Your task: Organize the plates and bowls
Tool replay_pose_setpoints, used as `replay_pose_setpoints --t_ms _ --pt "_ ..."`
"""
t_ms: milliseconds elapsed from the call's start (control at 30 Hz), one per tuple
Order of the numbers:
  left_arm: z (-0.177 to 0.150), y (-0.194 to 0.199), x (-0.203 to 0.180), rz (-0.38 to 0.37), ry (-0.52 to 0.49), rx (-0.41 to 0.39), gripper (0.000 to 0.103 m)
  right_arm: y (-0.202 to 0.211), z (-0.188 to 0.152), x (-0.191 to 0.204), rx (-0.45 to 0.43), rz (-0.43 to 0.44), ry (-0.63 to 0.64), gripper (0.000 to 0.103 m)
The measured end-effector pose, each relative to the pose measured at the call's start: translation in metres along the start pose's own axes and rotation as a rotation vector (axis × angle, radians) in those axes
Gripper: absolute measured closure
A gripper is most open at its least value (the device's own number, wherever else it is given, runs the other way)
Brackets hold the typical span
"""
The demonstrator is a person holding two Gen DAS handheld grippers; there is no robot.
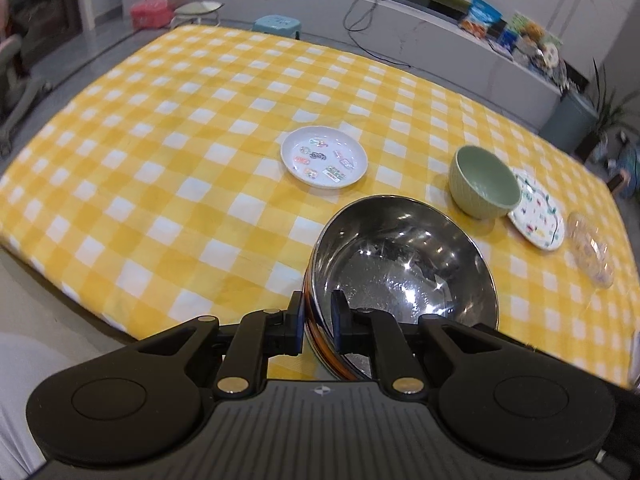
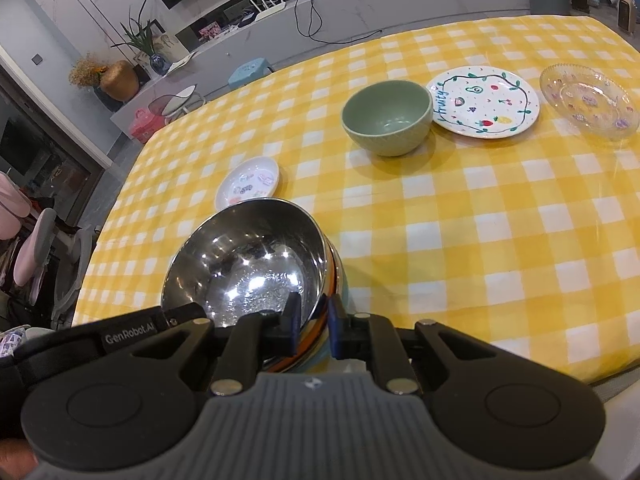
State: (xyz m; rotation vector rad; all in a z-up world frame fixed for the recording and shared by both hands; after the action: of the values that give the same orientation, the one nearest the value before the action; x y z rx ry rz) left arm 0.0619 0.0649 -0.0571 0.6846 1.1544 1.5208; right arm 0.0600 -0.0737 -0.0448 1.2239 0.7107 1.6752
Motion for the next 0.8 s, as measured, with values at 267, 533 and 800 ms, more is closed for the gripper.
replay_pose_setpoints --t_ms 267,533,800 --pt "-0.002 -0.002 -0.008 0.056 -0.1 -0.003 0.088 0.002 0.0 -0.001 -0.006 -0.008 0.013 0.091" --pt "0.003 0.009 -0.008 0.018 -0.108 -0.03 0.066 0.013 0.002 0.003 -0.042 -0.001 0.047 0.07" --pt "0.019 0.035 -0.016 -0.034 -0.136 -0.143 0.063 0.037 0.021 -0.006 -0.144 0.033 0.061 0.055"
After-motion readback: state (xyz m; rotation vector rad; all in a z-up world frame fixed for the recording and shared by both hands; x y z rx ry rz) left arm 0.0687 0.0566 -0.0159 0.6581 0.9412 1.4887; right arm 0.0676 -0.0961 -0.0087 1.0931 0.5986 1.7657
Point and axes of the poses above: each gripper's, at about its wrist camera, not at the fingertips, and y roughly against the way its jaws point, x to its left, z to its top, the point moved 10 cm from there along -y, roughly the way its jaws point, and after that the axes turned 10 degrees about x, right-handed, at the moved point
